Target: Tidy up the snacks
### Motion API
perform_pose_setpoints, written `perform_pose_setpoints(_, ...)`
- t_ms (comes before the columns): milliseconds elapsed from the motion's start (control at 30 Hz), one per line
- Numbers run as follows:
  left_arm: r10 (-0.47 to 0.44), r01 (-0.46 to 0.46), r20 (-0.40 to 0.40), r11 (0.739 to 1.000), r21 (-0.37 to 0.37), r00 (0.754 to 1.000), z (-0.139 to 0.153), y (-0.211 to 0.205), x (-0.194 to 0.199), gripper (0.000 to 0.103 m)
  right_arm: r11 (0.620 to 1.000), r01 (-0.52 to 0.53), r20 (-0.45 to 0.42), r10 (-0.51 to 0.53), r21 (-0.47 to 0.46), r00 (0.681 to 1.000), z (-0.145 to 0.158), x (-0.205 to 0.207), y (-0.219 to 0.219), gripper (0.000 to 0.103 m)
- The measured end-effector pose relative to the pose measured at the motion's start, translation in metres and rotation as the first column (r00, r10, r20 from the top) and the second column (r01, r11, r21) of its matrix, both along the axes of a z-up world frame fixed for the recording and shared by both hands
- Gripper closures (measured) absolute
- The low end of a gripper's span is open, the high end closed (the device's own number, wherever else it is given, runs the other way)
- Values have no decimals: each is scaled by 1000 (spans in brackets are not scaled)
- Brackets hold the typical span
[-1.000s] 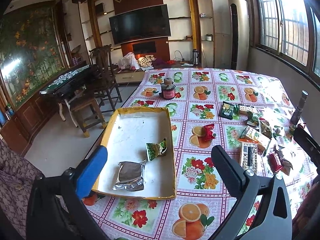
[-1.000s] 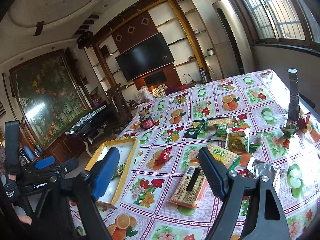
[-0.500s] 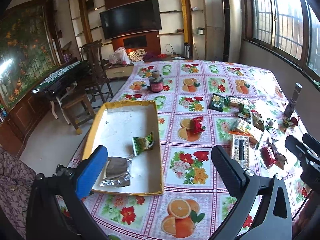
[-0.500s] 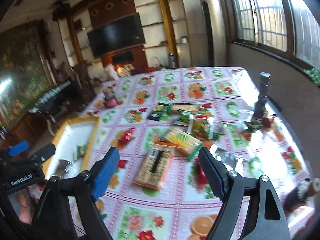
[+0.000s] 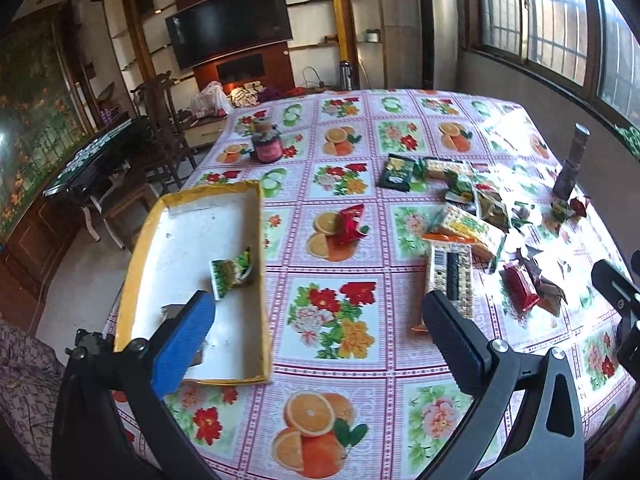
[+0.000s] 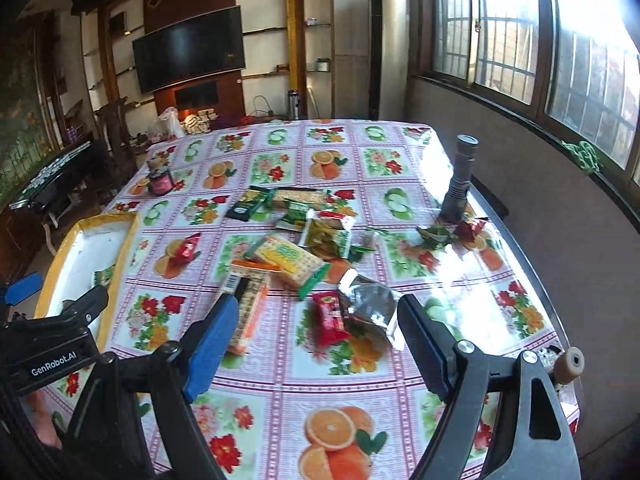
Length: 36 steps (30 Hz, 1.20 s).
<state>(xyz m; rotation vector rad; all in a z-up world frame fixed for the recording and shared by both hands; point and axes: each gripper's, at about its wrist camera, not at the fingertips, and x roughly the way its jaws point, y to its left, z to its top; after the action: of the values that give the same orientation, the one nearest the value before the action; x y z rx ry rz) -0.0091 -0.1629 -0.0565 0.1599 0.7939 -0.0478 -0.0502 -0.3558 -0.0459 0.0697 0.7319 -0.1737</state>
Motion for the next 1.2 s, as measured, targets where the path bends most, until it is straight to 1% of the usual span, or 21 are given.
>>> perform_pose_setpoints(233, -25, 25, -22, 999, 33, 999, -6, -27, 4, 0, 999, 46, -39, -47, -24, 998, -11, 4, -23, 21)
perform_pose_setpoints(500, -51, 54, -41, 997, 62, 998, -12, -50, 2, 0, 998, 64, -72, -65, -16, 995, -22, 4, -40, 21)
perform_pose_setpoints(767, -58, 62, -48, 995, 75, 997, -15, -58, 1, 0, 997, 74, -73, -75, -6, 995, -24, 2, -49, 21)
perform_pose_setpoints(1200, -68, 72, -50, 994, 78, 996, -15, -64, 0, 0, 997, 80, -73, -81, -10, 994, -23, 1, -52, 21)
